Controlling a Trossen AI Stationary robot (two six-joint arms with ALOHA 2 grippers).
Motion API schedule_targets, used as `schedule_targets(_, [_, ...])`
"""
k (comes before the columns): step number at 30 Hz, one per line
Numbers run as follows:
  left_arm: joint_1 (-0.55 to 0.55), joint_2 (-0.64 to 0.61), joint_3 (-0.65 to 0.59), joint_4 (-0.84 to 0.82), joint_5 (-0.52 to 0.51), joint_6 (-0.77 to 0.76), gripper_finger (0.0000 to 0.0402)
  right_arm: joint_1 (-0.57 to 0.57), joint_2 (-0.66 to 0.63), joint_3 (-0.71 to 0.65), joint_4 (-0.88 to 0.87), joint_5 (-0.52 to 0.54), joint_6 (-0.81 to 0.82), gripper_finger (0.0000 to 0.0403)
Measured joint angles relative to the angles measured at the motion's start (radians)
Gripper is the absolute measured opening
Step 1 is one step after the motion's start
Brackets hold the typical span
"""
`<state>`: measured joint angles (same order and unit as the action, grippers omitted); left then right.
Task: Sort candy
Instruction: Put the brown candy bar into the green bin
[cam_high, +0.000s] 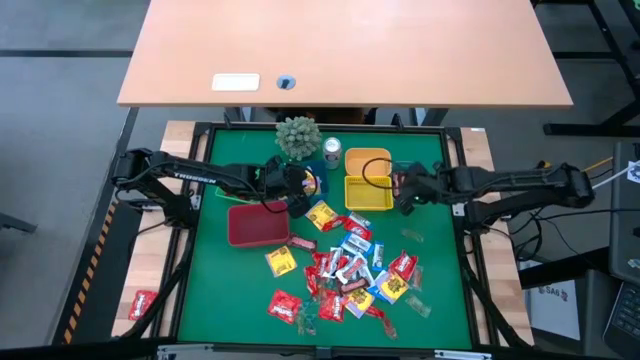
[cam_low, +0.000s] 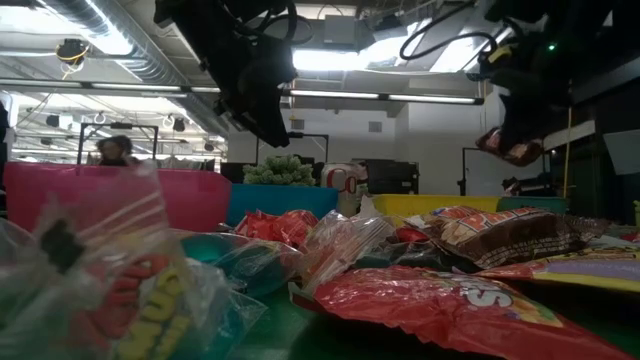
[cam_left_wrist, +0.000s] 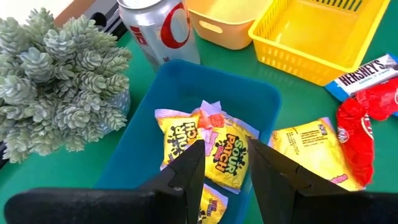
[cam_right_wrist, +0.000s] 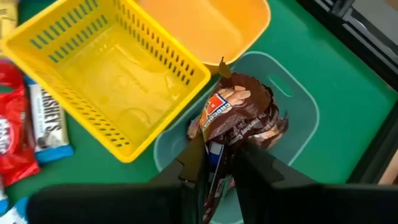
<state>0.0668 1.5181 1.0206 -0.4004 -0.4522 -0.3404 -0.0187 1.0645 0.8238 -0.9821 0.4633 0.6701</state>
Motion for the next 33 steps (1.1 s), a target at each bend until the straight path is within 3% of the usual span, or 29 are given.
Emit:
schedule_targets(11, [-0.05, 0.0, 0.0, 0.002, 0.002, 0.009, 0.0115, -0.017, 0.0, 0.0, -0.001, 0.0, -0.051, 0.0062])
schedule_targets(24, [-0.095, 0.0, 0.0, 0.061, 0.002, 0.01, 0.0161, -0.017, 0.0, 0.0, -0.002, 0.0, -0.052, 0.0064])
schedule_targets(27, [-0.105, 0.0, 0.0, 0.061, 0.002, 0.01, 0.0162, -0.017, 0.001, 0.0, -0.008, 0.0, -0.052, 0.0083])
schedule_targets(33, [-0.127, 0.0, 0.0, 0.078, 0.002, 0.01, 0.0162, -0.014, 0.001, 0.0, -0.016, 0.036, -0.052, 0.016])
